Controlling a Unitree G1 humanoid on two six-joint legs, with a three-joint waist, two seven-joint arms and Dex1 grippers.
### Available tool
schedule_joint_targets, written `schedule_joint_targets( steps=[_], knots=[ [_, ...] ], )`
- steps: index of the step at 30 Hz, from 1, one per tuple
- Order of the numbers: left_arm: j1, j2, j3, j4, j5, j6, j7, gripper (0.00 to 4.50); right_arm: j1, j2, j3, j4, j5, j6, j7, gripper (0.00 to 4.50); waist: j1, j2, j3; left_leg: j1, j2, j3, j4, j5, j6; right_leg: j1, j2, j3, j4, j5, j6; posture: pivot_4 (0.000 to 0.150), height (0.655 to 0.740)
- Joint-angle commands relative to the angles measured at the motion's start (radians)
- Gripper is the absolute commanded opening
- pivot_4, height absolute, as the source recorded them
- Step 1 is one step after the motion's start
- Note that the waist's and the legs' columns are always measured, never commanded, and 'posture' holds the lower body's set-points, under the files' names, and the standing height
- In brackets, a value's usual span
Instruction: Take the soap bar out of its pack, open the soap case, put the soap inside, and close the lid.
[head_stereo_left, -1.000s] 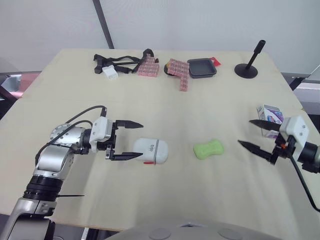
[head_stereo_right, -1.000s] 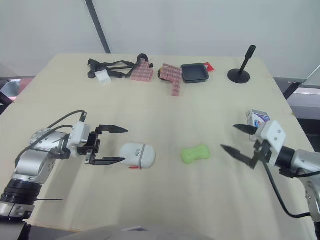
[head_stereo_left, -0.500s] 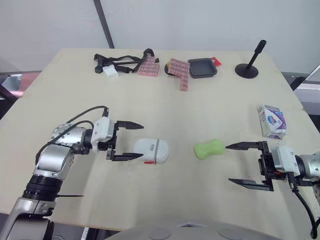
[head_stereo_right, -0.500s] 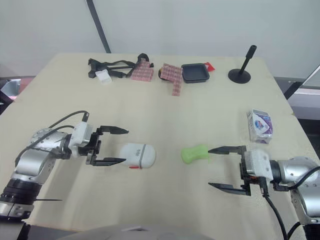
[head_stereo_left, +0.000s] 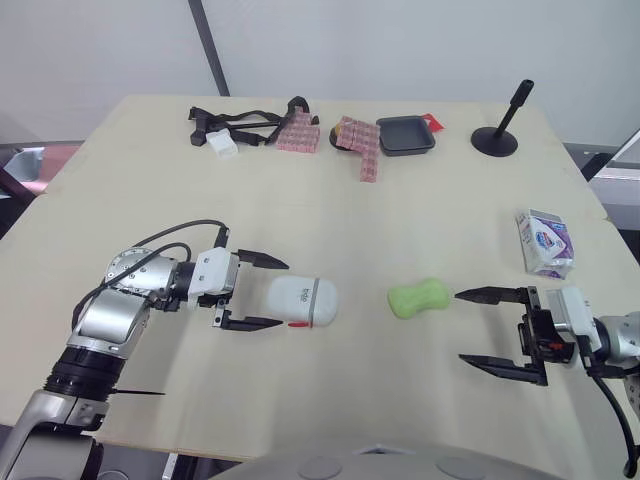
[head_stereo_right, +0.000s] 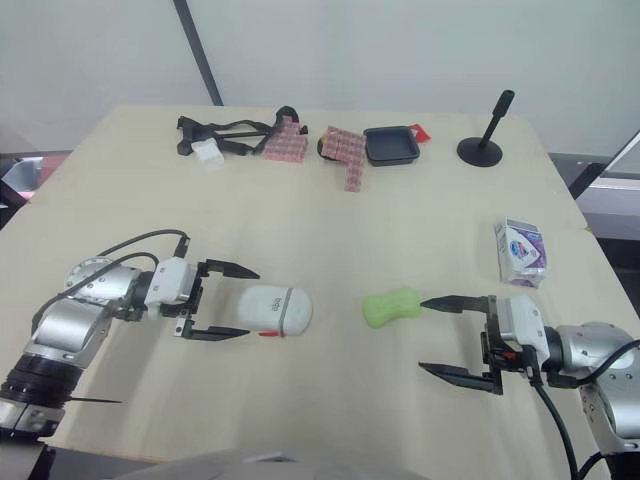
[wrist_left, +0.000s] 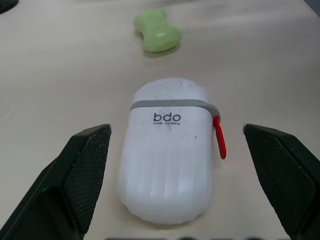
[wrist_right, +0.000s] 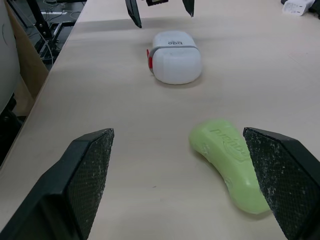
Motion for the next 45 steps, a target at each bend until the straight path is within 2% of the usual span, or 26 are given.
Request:
schedule_joint_targets(
  steps=[1,24,43,45],
  knots=[
    [-0.040,0.010,-0.022,0.025,0.039,-0.024,0.006,4.50,-0.005,-0.001,-0.027,0.001,-0.004,-0.034,-0.008,4.44,0.001,0.000,0.000,0.000,0.000,0.000,0.000,0.000,0.000,0.000,0.000,0.000,0.000,0.000,0.000,0.150,0.7400],
    [-0.148,-0.038,-0.175,0.186,0.220,-0.146,0.053,4.50,0.010,-0.021,-0.010,0.003,-0.048,-0.042,-0.079,4.44,-0.002,0.000,0.000,0.000,0.000,0.000,0.000,0.000,0.000,0.000,0.000,0.000,0.001,0.000,0.000,0.150,0.7400],
    [-0.160,-0.043,-0.187,0.190,0.192,-0.144,0.043,4.50,0.018,-0.042,-0.014,-0.008,-0.052,-0.024,-0.094,4.44,-0.001,0.000,0.000,-0.001,0.000,0.000,0.000,0.000,0.000,0.000,0.000,0.000,0.001,0.000,0.000,0.150,0.7400],
    [-0.160,-0.045,-0.188,0.192,0.192,-0.147,0.040,3.96,0.019,-0.043,-0.015,-0.010,-0.051,-0.021,-0.095,4.50,-0.001,0.000,0.000,-0.001,0.000,0.000,0.000,0.000,0.000,0.000,0.000,0.000,0.001,0.000,0.000,0.150,0.7400]
  ],
)
